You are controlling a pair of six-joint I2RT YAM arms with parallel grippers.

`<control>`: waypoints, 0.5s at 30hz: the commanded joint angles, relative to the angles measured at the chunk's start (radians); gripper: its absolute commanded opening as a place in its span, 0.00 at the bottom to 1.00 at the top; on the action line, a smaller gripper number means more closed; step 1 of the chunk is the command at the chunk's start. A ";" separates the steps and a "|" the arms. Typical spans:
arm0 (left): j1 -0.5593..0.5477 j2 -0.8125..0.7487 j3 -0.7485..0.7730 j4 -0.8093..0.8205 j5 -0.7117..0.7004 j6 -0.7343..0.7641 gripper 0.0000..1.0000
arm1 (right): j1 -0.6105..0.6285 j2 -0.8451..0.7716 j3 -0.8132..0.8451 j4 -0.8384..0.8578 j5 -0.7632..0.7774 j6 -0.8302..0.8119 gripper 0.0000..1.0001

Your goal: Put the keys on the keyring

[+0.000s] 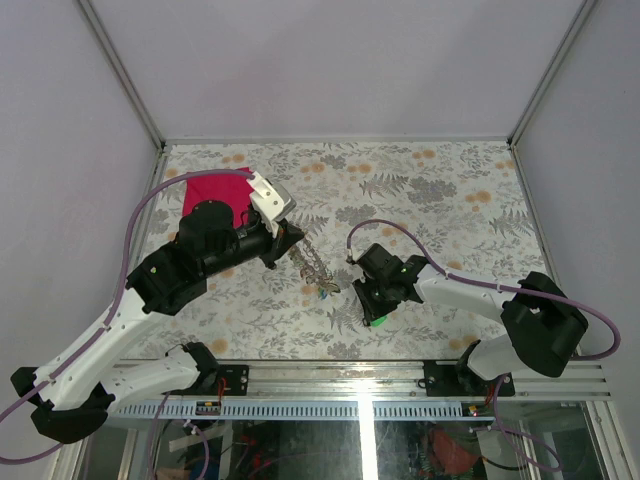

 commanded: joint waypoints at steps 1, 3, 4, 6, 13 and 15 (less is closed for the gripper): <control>0.003 -0.020 0.024 0.066 -0.002 -0.013 0.00 | 0.018 0.009 0.029 -0.010 0.023 0.001 0.31; 0.003 -0.023 0.022 0.066 -0.004 -0.013 0.00 | 0.023 0.019 0.029 -0.007 0.023 0.000 0.31; 0.003 -0.024 0.023 0.066 -0.006 -0.013 0.00 | 0.025 0.025 0.030 -0.006 0.023 0.000 0.31; 0.003 -0.024 0.022 0.066 -0.008 -0.012 0.00 | 0.028 0.035 0.033 -0.004 0.020 0.000 0.31; 0.003 -0.023 0.023 0.066 -0.007 -0.011 0.00 | 0.043 0.062 0.035 -0.014 0.043 0.001 0.31; 0.002 -0.023 0.022 0.066 -0.007 -0.010 0.00 | 0.047 0.073 0.038 -0.021 0.058 0.002 0.31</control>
